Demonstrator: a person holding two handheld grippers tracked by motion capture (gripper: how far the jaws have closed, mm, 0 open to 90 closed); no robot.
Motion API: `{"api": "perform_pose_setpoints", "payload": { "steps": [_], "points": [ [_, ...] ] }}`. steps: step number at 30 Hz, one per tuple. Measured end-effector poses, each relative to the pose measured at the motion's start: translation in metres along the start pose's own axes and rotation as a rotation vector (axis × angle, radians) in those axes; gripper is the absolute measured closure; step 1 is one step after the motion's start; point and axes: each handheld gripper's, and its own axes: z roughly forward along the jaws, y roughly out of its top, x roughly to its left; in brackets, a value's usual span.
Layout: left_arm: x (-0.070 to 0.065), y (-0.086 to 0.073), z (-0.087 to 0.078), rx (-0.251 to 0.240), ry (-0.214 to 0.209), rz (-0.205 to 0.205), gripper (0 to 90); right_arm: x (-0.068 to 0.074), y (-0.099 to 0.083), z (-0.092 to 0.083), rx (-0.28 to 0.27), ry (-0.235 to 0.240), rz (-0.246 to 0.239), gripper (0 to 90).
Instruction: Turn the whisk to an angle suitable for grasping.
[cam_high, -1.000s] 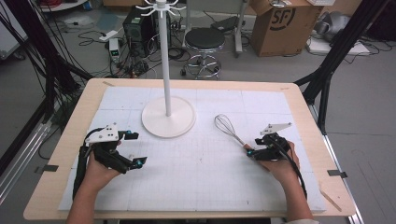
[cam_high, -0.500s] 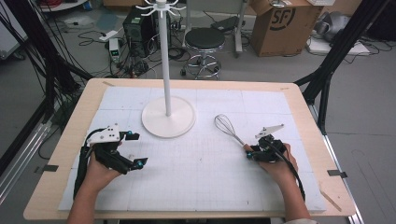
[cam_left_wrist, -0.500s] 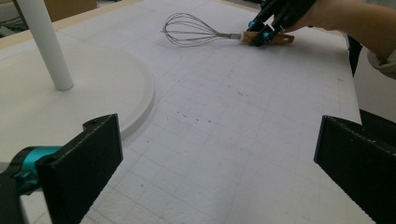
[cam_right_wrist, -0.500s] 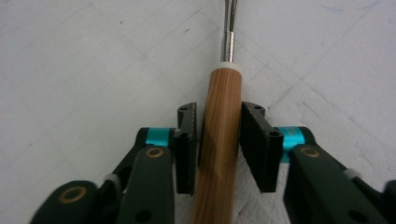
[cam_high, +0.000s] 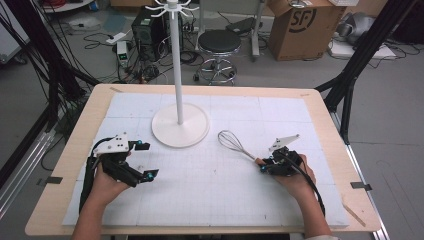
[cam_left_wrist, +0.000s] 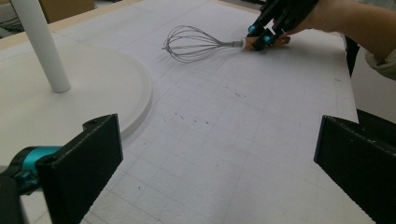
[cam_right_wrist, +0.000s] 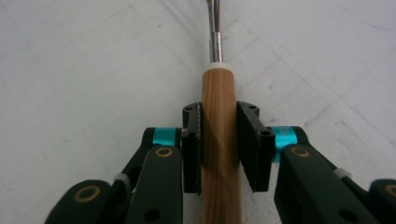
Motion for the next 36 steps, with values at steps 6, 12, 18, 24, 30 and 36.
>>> {"api": "perform_pose_setpoints", "payload": {
  "steps": [6, 12, 18, 24, 30, 36],
  "points": [
    [0.0, 0.0, 0.001, 0.003, 0.001, -0.002, 1.7, 0.011, 0.007, 0.007, -0.011, 0.057, -0.05, 72.2],
    [0.0, 0.0, 0.0, 0.003, 0.003, 0.001, 1.7, 0.03, 0.019, 0.014, 0.003, 0.082, -0.114, 72.2],
    [0.0, 0.0, 0.0, 0.003, 0.002, 0.0, 1.7, 0.053, 0.03, 0.023, 0.02, 0.109, -0.183, 72.2],
    [0.0, 0.0, 0.0, 0.0, -0.001, -0.001, 1.7, 0.074, 0.04, 0.031, 0.021, 0.147, -0.264, 72.2],
    [0.001, 0.0, 0.0, 0.003, 0.001, 0.001, 1.7, 0.091, 0.047, 0.038, 0.017, 0.173, -0.319, 72.1],
    [0.0, 0.0, -0.001, -0.004, 0.001, -0.005, 1.7, 0.102, 0.051, 0.042, 0.012, 0.194, -0.345, 72.1]
  ]
}}
